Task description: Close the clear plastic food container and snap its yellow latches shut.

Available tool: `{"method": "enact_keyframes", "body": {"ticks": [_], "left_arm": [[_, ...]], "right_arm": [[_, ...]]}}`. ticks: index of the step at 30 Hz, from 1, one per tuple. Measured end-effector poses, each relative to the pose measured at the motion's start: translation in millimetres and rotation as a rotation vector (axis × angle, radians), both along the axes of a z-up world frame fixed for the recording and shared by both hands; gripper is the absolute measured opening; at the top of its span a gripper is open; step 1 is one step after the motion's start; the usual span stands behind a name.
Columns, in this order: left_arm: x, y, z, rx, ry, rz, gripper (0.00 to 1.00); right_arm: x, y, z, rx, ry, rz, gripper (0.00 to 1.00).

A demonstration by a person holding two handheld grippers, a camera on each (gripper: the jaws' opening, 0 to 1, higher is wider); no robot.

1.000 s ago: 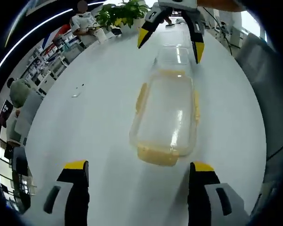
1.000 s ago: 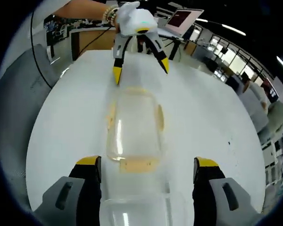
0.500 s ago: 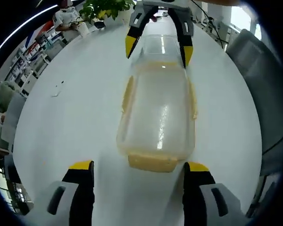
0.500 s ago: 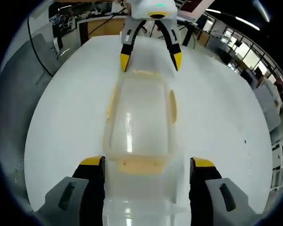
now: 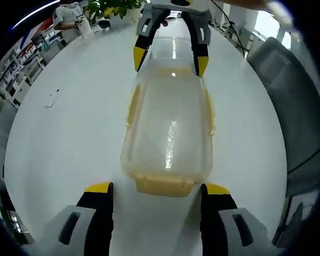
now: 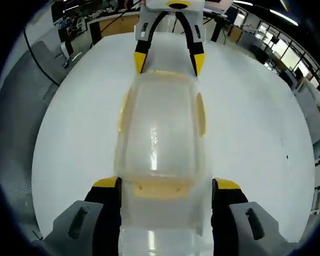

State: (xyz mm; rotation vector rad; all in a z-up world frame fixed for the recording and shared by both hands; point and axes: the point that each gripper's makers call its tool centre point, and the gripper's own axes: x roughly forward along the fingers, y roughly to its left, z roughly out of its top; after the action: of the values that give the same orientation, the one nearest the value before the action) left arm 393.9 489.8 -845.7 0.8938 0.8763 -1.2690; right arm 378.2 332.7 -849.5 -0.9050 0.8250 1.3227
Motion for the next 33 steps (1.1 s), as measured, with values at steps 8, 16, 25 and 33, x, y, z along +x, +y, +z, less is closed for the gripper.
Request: {"method": "enact_keyframes", "body": {"ticks": [8, 16, 25, 33], "left_arm": [[-5.3, -2.5, -1.5, -0.003, 0.039, -0.033, 0.57], [-8.5, -5.7, -0.7, -0.01, 0.039, -0.062, 0.54], [-14.8, -7.5, -0.8, 0.029, 0.046, -0.084, 0.44], [-16.9, -5.9, -0.4, 0.042, 0.048, -0.085, 0.34]], "right_arm": [[-7.8, 1.7, -2.4, -0.017, 0.068, -0.006, 0.56], [-8.6, 6.2, -3.0, -0.044, 0.076, -0.007, 0.62], [-8.1, 5.9, -2.9, -0.055, 0.078, -0.003, 0.62], [-8.8, 1.5, -2.5, -0.069, 0.076, 0.047, 0.58]]}}
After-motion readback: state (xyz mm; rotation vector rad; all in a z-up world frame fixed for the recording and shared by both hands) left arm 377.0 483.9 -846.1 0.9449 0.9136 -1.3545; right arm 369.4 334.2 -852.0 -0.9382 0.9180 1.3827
